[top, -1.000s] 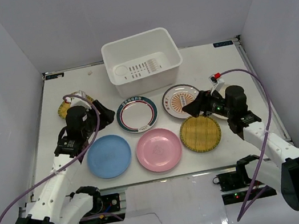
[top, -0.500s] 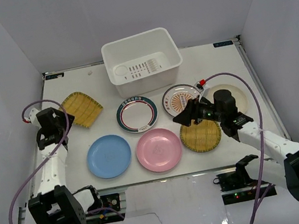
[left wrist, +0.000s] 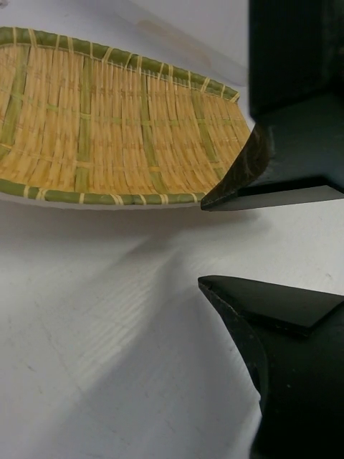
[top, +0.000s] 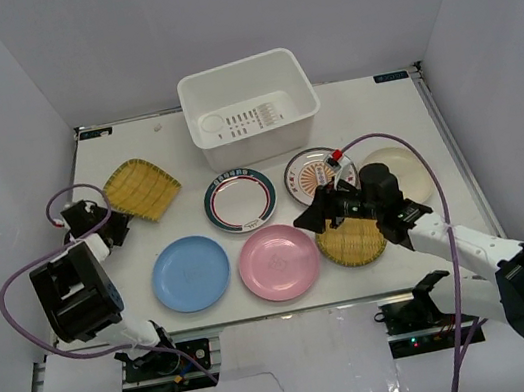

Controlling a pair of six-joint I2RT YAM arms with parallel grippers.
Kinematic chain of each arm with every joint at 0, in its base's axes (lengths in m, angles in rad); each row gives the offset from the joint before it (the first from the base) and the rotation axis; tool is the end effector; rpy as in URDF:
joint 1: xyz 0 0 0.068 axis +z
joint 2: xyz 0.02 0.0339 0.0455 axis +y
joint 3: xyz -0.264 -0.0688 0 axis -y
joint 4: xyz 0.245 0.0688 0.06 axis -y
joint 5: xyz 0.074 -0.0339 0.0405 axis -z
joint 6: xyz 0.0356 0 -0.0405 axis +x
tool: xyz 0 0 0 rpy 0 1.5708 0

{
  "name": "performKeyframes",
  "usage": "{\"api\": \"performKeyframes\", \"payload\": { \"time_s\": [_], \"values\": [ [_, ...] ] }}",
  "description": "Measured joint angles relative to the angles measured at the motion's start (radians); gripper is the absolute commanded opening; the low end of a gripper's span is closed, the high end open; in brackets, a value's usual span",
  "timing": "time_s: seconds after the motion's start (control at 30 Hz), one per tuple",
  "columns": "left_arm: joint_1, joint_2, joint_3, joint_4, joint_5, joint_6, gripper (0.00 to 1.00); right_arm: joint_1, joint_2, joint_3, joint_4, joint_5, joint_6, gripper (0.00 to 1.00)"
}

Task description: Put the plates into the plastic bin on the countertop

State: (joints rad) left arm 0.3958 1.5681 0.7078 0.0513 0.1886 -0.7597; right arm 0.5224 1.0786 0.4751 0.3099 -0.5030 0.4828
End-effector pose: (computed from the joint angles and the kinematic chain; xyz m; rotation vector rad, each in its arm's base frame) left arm 0.2792 0.1094 0.1521 -1.2326 2.0567 -0.3965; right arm 0.1922 0.1305 0.2261 -0.4123 1.9507 1.1414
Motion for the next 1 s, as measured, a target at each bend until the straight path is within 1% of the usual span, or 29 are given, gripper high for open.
{"api": "performKeyframes", "payload": {
  "time_s": [0.27, 0.33, 0.43, 0.5, 0.53, 0.6, 0.73, 0.77, 0.83, 0.87, 0.9, 0.97, 1.0],
  "values": [
    [0.012, 0.072, 0.010, 0.116, 0.051, 0.003, 0.51, 0.084, 0.057, 0.049, -0.016, 0.036, -0.016, 0.70],
    [0.017, 0.084, 0.009, 0.136, 0.068, 0.002, 0.46, 0.110, 0.069, 0.066, -0.020, 0.049, -0.021, 0.70],
    [0.021, 0.075, -0.007, 0.183, 0.098, -0.010, 0.46, 0.139, 0.074, 0.076, -0.023, 0.067, -0.027, 0.70],
    [0.021, 0.046, -0.044, 0.230, 0.120, -0.028, 0.47, 0.150, 0.074, 0.076, -0.024, 0.077, -0.030, 0.70],
    [0.021, 0.029, -0.062, 0.248, 0.130, -0.037, 0.52, 0.153, 0.076, 0.076, -0.025, 0.082, -0.031, 0.70],
    [0.021, 0.005, -0.085, 0.270, 0.149, -0.054, 0.57, 0.156, 0.079, 0.076, -0.026, 0.088, -0.033, 0.70],
    [0.021, 0.029, -0.056, 0.277, 0.171, -0.069, 0.58, 0.161, 0.084, 0.076, -0.033, 0.109, -0.045, 0.70],
    [0.021, 0.046, -0.040, 0.275, 0.171, -0.068, 0.57, 0.162, 0.084, 0.076, -0.039, 0.117, -0.048, 0.70],
    [0.021, 0.080, -0.003, 0.267, 0.169, -0.068, 0.56, 0.163, 0.084, 0.076, -0.051, 0.144, -0.054, 0.66],
    [0.021, 0.099, 0.014, 0.266, 0.167, -0.068, 0.53, 0.164, 0.084, 0.076, -0.056, 0.160, -0.057, 0.63],
    [0.021, 0.115, 0.030, 0.265, 0.167, -0.068, 0.51, 0.165, 0.084, 0.076, -0.061, 0.178, -0.060, 0.56],
    [0.021, 0.148, 0.060, 0.265, 0.167, -0.067, 0.48, 0.165, 0.086, 0.079, -0.076, 0.219, -0.065, 0.54],
    [0.021, 0.162, 0.070, 0.267, 0.167, -0.068, 0.44, 0.165, 0.092, 0.083, -0.081, 0.238, -0.064, 0.54]
  ]
}}
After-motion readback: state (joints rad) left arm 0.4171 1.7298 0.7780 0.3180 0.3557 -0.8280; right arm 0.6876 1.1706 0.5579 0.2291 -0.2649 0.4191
